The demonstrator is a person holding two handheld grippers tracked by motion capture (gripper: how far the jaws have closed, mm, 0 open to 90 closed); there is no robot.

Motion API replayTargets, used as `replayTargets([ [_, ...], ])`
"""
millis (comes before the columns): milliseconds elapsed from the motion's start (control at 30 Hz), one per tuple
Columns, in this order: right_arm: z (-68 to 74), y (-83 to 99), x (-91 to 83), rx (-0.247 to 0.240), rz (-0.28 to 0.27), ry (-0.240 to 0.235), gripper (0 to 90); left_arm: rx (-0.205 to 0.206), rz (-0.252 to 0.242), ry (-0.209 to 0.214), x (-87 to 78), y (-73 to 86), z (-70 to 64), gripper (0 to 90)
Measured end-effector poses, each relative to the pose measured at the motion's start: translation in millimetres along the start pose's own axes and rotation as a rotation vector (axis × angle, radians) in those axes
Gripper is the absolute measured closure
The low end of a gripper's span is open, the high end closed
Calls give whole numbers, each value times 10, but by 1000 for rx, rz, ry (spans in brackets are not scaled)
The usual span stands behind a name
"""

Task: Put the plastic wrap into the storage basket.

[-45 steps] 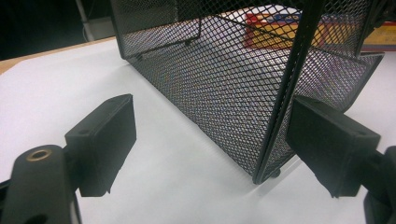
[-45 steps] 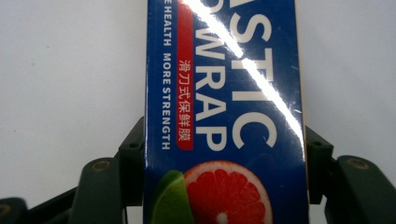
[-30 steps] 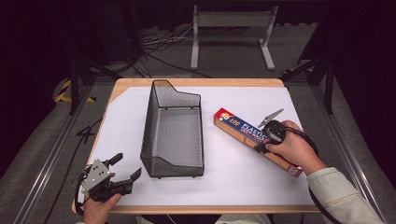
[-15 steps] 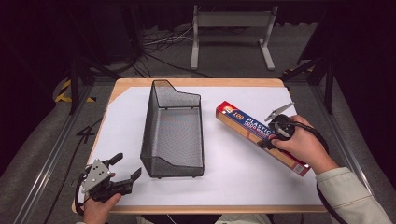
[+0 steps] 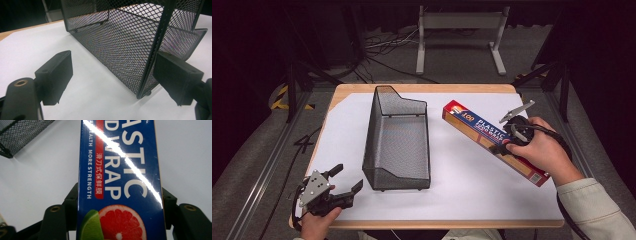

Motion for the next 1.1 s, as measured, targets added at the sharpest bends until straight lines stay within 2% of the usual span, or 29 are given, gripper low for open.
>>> replayTargets([
  [267, 106, -151, -85, 7, -12, 15, 401, 6, 2, 3, 7, 1, -9, 171],
  [400, 194, -265, -120, 22, -32, 17, 401, 5, 1, 1, 2, 2, -1, 171],
  [633, 347, -433, -119, 37, -35, 23, 402, 5, 2, 2, 7, 4, -2, 172],
  [767, 492, -586, -140, 74, -57, 21, 402, 5, 0, 2, 4, 2, -4, 172],
  [867, 589, -693, -148, 83, -63, 18, 402, 4, -2, 3, 2, 1, -1, 172],
  [933, 636, -754, -138, 72, -63, 20, 402, 7, -2, 2, -2, 1, 4, 171],
  [1100, 758, -885, -82, 106, -58, 22, 402, 12, -3, 3, -3, 1, 10, 171],
])
Point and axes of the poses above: each handheld gripper's, and its own axes: x roughly forward along the jaws, y roughly out of its underside, z roughly to its left, the point moved 5 cm from there along x, roughly forward along the jaws, and after that the axes turned 2 degrees about z, right-handed, at the moved point
